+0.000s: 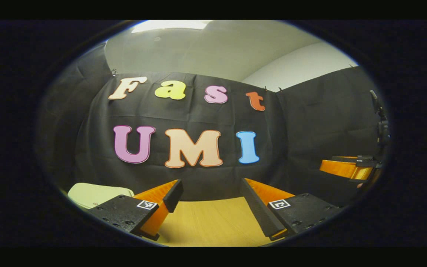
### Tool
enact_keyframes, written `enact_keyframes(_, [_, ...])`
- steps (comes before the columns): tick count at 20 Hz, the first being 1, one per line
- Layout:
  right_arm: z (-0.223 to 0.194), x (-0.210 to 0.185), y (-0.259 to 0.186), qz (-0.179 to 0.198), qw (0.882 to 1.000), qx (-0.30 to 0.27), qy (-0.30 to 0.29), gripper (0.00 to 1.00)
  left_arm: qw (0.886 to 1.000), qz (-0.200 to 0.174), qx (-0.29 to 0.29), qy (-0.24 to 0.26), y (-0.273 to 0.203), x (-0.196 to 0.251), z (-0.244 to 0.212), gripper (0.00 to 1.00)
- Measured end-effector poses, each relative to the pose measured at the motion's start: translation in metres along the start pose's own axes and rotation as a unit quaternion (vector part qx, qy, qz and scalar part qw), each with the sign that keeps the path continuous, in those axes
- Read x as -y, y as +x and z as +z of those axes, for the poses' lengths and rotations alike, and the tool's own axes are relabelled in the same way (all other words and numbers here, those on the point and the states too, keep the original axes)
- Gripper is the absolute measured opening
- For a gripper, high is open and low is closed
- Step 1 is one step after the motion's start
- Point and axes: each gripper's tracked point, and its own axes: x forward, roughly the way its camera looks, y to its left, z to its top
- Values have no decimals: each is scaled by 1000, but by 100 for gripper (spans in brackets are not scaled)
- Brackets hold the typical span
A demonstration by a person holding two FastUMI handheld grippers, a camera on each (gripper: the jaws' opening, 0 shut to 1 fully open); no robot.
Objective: Press the lid of the desktop garbage bin to open it, pick up the crumpled paper on the desktop and throw it into the bin, then pick up the pop can on the desktop and drop it into the bin, and finally close the garbage bin lid.
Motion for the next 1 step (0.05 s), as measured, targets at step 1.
enact_keyframes(1, [0, -2, 2, 2, 1000, 1, -1, 98, 1000, -1, 3, 2, -1, -1, 2, 93])
